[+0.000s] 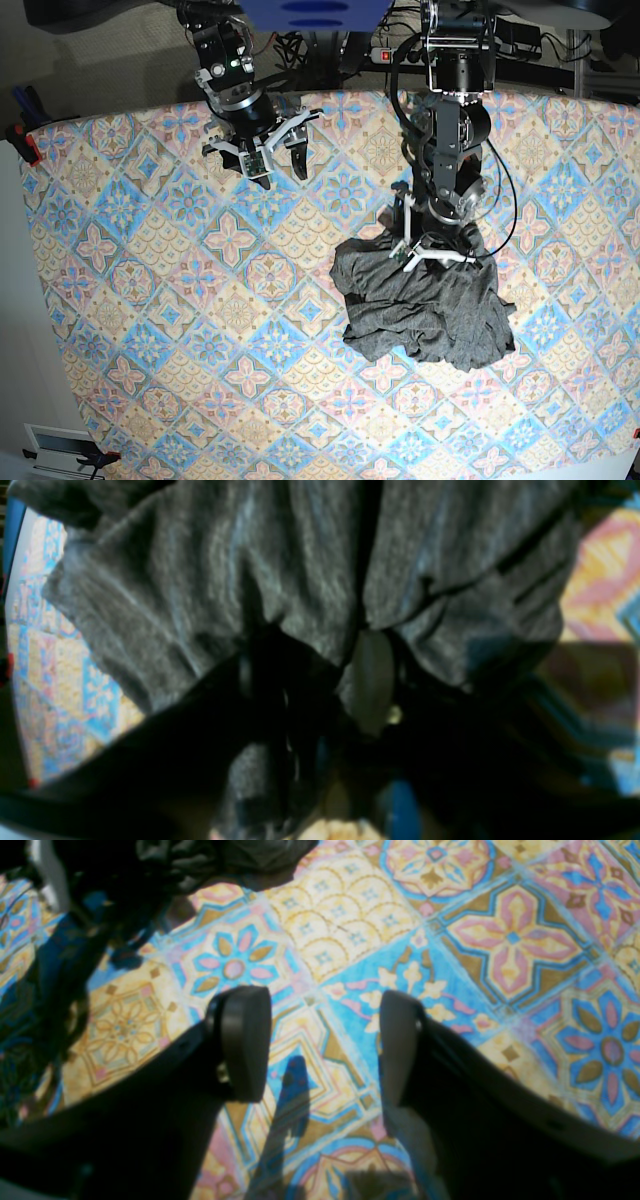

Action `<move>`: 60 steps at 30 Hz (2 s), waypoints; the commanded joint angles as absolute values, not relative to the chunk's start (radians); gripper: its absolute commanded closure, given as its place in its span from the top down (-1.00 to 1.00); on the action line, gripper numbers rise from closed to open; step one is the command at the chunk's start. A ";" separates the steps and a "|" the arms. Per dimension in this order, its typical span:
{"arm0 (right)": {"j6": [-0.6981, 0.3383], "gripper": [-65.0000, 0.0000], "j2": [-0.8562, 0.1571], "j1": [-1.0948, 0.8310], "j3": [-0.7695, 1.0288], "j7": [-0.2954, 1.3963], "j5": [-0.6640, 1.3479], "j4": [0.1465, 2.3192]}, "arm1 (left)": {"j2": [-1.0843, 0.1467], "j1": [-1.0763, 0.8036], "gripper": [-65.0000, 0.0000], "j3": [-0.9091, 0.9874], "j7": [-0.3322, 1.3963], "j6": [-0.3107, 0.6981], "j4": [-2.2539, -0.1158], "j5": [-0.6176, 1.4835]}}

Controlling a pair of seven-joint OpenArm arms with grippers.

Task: Layout the t-shirt on the table in an organized manner, then fold the t-shirt properly
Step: 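Grasp the crumpled grey shirt with the left gripper and lift it, then reach the right gripper to the shirt edge beside the left gripper and grasp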

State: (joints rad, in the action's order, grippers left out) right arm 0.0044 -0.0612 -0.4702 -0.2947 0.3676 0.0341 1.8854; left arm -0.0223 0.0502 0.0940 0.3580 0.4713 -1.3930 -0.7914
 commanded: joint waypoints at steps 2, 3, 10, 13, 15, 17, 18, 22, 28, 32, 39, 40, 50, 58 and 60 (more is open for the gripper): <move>0.004 0.03 -0.058 -0.467 -0.295 0.341 0.038 1.905 | -0.027 0.061 -0.68 0.096 0.386 0.484 -1.376 -0.748; 0.004 0.03 -0.058 -0.466 -0.295 0.341 0.038 1.905 | -0.028 0.061 -0.83 0.110 0.387 0.484 -1.376 -0.720; 0.005 0.03 -0.058 -0.463 -0.295 0.341 0.038 1.905 | -0.028 0.016 -0.91 0.223 0.387 0.489 -1.408 -0.688; 0.005 0.03 -0.058 -0.463 -0.295 0.341 0.038 1.902 | -0.022 -0.064 -0.91 0.283 0.387 0.576 -1.552 -0.661; 0.005 0.03 -0.058 -0.463 -0.298 0.341 0.038 1.896 | -0.022 -0.124 -0.91 0.323 0.390 0.631 -1.655 -0.621; 0.005 0.03 -0.058 -0.463 -0.300 0.341 0.038 1.896 | -0.025 -0.165 -0.91 0.371 0.390 0.665 -1.701 -0.601; 0.005 0.03 -0.058 -0.463 -0.300 0.341 0.038 1.896 | -0.027 -0.179 -0.91 0.395 0.390 0.680 -1.710 -0.596; 0.005 0.03 -0.056 -0.463 -0.303 0.341 0.038 1.896 | -0.027 -0.214 -0.91 0.490 0.387 0.698 -1.709 -0.596; 0.002 0.03 -0.056 -0.463 -0.360 0.341 0.038 1.896 | -0.061 -0.255 -0.92 0.570 0.386 0.698 -1.710 -0.595; 0.002 0.03 -0.056 -0.461 -0.430 0.341 0.038 1.888 | -0.091 -0.274 -0.91 0.653 0.384 0.698 -1.709 -0.533; 0.005 0.03 -0.056 -0.400 -0.504 0.341 0.038 1.821 | -0.119 -0.325 -0.81 0.608 0.386 0.698 -1.732 -0.538; 0.007 0.03 -0.056 -0.384 -0.515 0.341 0.038 1.817 | -0.105 -0.326 -0.76 0.602 0.386 0.698 -1.744 -0.552; 0.007 0.03 -0.050 -0.344 -0.530 0.361 0.038 1.816 | 0.108 -0.236 -0.28 0.598 0.386 0.698 -1.854 -0.743; 0.007 0.03 -0.050 -0.213 -0.530 0.427 0.038 1.712 | 0.114 -0.223 -0.27 0.598 0.386 0.698 -1.928 -0.745; 0.007 0.03 -0.048 -0.166 -0.532 0.427 0.044 1.689 | 0.114 -0.223 -0.27 0.596 0.386 0.698 -1.937 -0.745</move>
State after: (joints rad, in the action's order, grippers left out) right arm 0.0093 -0.0528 -0.1661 -0.5312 0.4435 0.0349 1.6741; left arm 0.1173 -0.2295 0.5995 0.4011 0.7109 -1.9152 -0.7528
